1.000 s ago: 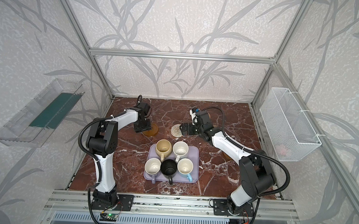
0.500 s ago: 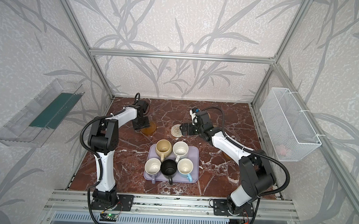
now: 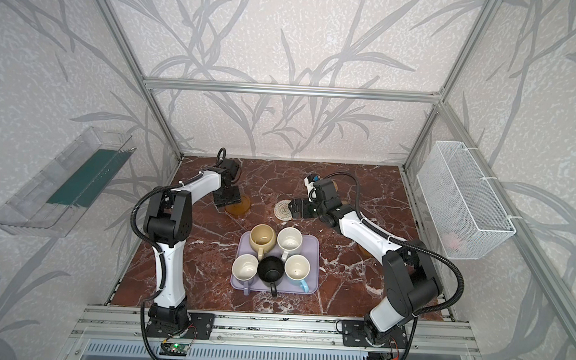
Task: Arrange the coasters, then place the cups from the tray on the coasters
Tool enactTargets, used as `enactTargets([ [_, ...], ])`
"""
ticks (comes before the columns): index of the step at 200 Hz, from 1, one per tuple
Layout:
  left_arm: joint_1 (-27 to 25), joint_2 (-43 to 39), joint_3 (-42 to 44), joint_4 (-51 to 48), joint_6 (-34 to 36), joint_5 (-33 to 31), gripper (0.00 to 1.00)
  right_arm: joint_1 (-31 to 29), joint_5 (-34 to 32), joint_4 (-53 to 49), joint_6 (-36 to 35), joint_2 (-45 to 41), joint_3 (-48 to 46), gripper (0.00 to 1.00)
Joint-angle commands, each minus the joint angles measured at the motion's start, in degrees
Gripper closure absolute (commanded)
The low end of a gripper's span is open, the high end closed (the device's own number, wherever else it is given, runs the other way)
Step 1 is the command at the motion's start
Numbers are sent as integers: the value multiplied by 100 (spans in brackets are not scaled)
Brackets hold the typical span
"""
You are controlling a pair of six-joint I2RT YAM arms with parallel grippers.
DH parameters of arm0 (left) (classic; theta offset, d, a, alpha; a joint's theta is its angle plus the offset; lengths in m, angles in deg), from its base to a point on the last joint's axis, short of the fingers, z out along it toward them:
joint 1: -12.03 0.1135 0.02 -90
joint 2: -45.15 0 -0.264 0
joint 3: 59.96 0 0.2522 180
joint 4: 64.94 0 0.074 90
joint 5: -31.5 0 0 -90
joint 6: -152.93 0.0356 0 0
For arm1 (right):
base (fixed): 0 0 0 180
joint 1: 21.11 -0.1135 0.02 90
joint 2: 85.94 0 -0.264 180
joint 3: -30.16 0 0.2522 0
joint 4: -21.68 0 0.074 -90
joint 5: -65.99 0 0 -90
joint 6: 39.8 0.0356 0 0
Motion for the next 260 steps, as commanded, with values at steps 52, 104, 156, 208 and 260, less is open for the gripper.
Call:
enactTargets([
  [52,30,-456,-267,-490,16,-221,33,-22,62,-199,66,-94,144,1],
  [104,-67,-1298,-334,-541,151,71,18,-22,29,-343,224,-183,171,1],
  [156,-710,-1854,-116,-230,629,900,1,-14,-109,-532,99,-365,223,1],
  [208,-1330,-1433,-190,25,715,1744,2,276,-177,-855,-63,-592,230,1],
  [260,-1737,-213,-1138,-554,1059,1474,6,635,-28,-820,-90,-746,-9,1],
])
